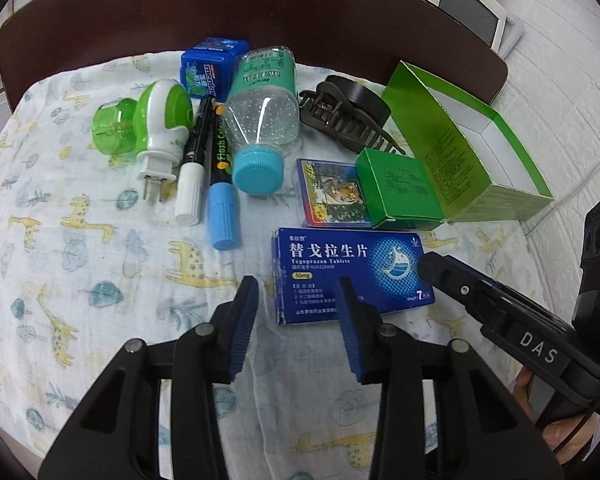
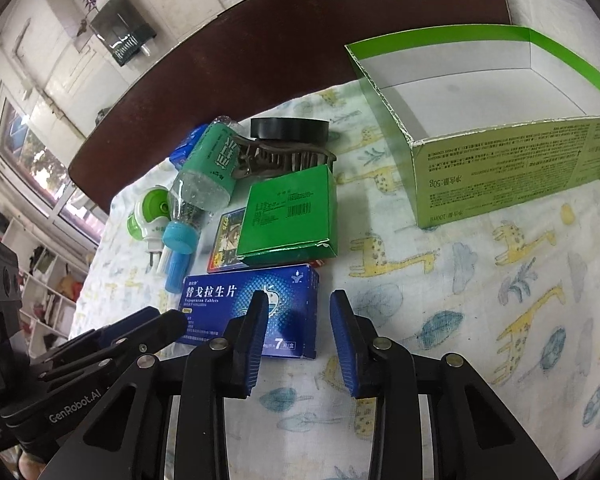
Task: Organize rigid objects
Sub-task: 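Grasp the blue medicine box with the right gripper and lift it, then carry the blue medicine box into the green-rimmed box and release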
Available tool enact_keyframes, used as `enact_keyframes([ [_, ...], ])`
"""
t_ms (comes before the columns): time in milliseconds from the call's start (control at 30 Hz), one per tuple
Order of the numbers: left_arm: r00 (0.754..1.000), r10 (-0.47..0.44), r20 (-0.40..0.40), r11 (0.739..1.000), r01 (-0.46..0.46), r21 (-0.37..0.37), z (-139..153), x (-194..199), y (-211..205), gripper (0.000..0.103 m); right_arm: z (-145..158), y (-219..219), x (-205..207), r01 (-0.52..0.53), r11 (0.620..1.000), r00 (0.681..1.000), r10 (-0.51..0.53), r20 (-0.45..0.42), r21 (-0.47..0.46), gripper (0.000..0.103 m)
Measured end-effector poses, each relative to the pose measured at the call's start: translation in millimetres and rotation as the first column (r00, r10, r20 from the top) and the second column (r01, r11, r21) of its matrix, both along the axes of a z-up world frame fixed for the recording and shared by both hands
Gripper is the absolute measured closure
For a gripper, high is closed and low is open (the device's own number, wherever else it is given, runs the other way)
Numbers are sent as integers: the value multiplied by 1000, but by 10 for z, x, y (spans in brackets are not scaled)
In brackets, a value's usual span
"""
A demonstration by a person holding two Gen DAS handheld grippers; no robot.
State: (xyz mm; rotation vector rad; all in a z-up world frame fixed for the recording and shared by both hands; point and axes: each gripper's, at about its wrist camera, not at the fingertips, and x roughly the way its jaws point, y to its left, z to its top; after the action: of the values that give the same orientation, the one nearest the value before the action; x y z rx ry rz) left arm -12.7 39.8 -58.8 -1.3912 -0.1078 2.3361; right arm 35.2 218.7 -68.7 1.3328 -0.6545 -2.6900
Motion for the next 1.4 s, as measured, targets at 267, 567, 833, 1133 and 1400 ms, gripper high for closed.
enact_keyframes([
  [267,997,-7,71,995,1,95,-35,-82,-83,73,-108,46,-69,-18,998,999,21,48,-58,68],
  [567,999,-37,9,999,37,10,11,3,57,62,-107,-117,-202,-94,996,994,93,51,9,66],
  [833,992,-88,-87,996,90,17,508,184,165,62,298,-3,22,-98,995,993,99,-57,25,66],
  [1133,957,-188,-219,981,192,-5,1044,3,911,63,957,494,93,14,996,969,8,-246,88,66],
  [1400,937,-265,-227,964,265,-31,1120,-125,1654,64,1088,1173,65,123,990,955,-97,-279,75,66],
])
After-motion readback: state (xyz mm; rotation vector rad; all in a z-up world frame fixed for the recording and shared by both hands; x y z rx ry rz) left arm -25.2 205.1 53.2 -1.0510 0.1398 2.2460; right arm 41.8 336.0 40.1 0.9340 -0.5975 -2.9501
